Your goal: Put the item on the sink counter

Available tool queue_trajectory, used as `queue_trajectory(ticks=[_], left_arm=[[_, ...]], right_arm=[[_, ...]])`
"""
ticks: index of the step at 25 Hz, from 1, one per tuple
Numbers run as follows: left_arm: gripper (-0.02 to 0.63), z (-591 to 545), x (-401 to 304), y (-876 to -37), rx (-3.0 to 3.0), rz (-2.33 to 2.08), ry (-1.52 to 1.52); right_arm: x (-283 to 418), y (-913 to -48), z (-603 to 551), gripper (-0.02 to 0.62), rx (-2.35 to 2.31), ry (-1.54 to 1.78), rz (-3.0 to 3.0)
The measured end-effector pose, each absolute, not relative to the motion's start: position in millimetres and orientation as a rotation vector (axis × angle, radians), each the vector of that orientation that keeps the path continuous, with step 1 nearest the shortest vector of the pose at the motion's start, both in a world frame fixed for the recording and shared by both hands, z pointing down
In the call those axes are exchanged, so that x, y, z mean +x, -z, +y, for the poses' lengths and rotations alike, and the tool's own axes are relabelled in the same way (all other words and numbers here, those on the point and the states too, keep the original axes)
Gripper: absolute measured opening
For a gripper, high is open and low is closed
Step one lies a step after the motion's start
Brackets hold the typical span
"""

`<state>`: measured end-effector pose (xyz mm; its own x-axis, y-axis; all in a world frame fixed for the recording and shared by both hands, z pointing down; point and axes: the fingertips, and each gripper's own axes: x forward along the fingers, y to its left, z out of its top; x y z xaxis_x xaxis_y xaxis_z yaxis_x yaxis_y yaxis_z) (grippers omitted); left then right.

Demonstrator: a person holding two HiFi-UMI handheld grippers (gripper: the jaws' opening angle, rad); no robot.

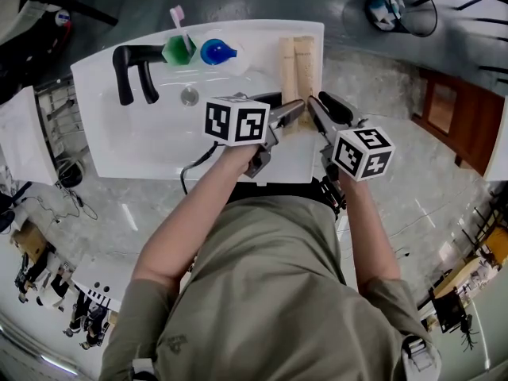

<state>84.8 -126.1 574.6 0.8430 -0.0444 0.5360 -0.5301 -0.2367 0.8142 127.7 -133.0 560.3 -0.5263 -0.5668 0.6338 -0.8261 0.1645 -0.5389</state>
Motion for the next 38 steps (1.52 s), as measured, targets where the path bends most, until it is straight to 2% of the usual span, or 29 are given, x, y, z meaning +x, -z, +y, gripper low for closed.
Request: queue_trajectory(ticks=[16, 30, 35, 38], left_arm=[[0.222, -115.3, 46.8, -593.5, 1.74, -0.555, -0.593], [0.215, -117.4, 31.5, -539.3, 1.881, -0.551, -0.514], [0.101, -121.0, 25.5, -519.0, 1.963, -0.595, -0.479], [0.08, -121.9, 22.2, -506.2, 2.014, -0.609, -0.471]], right_arm=[[134.0, -551.3, -125.3, 0.098, 1.392, -1.27, -2.161], [129.0, -508.7, -130.1, 0.097, 1.445, -1.117, -2.234], [118.0, -491.5, -128.5, 0.092, 1.419, -1.094, -2.3], [110.2, -478.1, -128.7, 0.091, 1.403, -1.066, -2.349]])
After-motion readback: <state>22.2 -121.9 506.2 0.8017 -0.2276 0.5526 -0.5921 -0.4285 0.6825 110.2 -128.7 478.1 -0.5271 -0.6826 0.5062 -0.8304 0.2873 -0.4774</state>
